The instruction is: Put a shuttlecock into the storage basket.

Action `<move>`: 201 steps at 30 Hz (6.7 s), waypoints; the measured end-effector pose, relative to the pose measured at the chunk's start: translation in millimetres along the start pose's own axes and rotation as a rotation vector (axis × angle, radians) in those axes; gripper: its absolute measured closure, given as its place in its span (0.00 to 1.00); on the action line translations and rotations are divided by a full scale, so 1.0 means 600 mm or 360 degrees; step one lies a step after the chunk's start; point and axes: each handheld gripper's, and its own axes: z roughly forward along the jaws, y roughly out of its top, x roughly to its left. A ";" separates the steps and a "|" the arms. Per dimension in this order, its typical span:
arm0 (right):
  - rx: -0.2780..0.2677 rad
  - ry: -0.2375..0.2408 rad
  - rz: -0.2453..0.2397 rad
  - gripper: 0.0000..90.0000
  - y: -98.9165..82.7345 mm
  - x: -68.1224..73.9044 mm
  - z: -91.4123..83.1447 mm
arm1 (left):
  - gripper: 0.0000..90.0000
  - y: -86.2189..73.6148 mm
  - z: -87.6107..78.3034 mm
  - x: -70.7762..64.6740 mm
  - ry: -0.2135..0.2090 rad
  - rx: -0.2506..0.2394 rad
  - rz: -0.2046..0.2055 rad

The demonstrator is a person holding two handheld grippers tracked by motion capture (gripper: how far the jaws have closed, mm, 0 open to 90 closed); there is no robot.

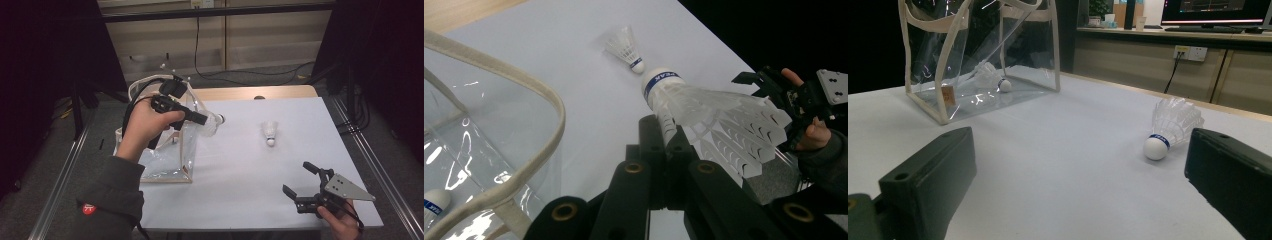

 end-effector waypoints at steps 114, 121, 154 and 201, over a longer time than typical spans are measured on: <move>-0.0009 -0.0001 0.0011 0.00 0.001 -0.001 -0.001 | 1.00 0.007 -0.069 0.079 0.0266 -0.0135 -0.0209; -0.0009 0.0001 0.0012 0.00 0.001 0.000 -0.001 | 1.00 0.008 -0.071 0.083 0.0269 -0.0142 -0.0220; -0.0006 0.0004 0.0012 0.00 0.002 -0.001 -0.002 | 1.00 0.011 -0.071 0.104 0.0361 -0.0159 -0.0262; -0.0010 0.0009 0.0011 0.00 0.001 0.000 -0.001 | 1.00 0.010 -0.062 0.135 0.0470 -0.0210 -0.0328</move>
